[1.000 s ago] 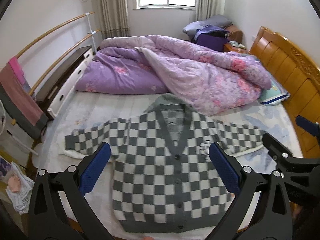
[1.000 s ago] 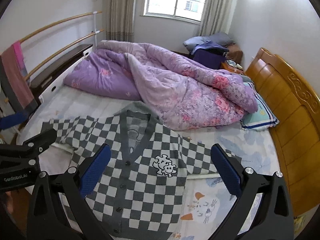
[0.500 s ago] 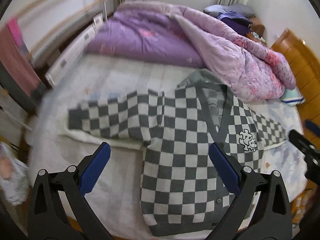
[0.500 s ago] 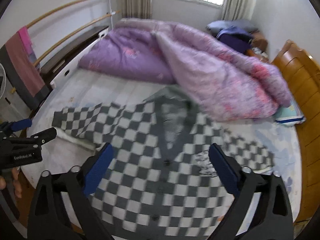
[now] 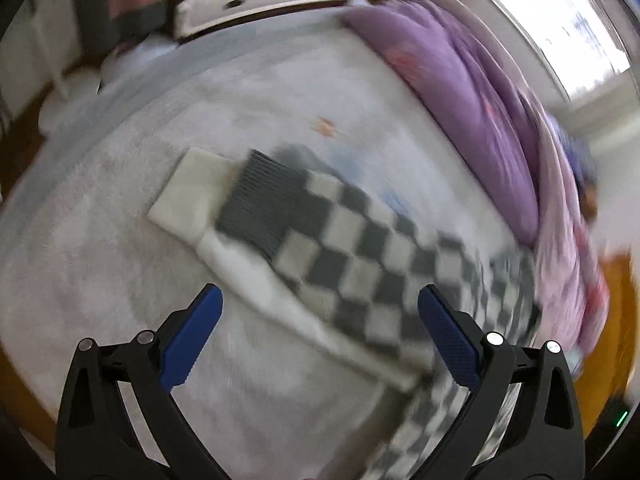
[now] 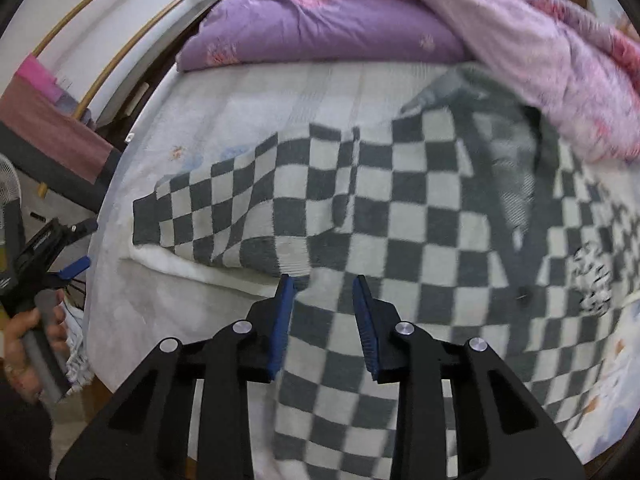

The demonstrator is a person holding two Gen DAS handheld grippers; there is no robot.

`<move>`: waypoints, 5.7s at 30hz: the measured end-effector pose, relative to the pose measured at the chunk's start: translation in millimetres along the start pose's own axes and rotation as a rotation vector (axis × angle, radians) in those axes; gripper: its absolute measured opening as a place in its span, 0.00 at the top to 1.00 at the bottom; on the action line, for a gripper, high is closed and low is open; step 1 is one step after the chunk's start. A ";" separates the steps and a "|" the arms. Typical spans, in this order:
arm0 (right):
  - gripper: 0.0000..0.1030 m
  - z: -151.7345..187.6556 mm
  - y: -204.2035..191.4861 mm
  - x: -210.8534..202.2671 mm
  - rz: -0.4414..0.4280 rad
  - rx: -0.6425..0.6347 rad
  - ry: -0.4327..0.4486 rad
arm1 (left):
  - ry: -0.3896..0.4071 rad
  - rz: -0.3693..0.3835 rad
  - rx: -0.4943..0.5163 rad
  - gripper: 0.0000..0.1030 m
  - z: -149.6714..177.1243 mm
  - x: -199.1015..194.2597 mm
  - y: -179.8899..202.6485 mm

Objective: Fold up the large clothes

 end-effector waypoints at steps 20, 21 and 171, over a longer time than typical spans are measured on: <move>0.59 -1.3 26.9 103.6 0.011 0.170 -0.082 | -0.025 -0.161 -0.116 0.58 -23.2 113.8 -77.0; 0.59 0.4 27.6 108.0 0.002 0.184 -0.094 | -0.027 -0.176 -0.091 0.64 -22.6 113.4 -77.5; 0.89 -45.2 544.8 -172.7 0.208 0.331 0.642 | -0.175 0.137 0.440 0.53 318.0 104.8 380.7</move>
Point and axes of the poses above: each gripper's, at about its wrist camera, not at the fingertips, and x roughly the way its jaws point, y to its right, z to its underside, the point moved 6 cm from there along x, roughly the way its jaws point, and after that the axes turned 9 degrees about y, right-handed, at the moved point
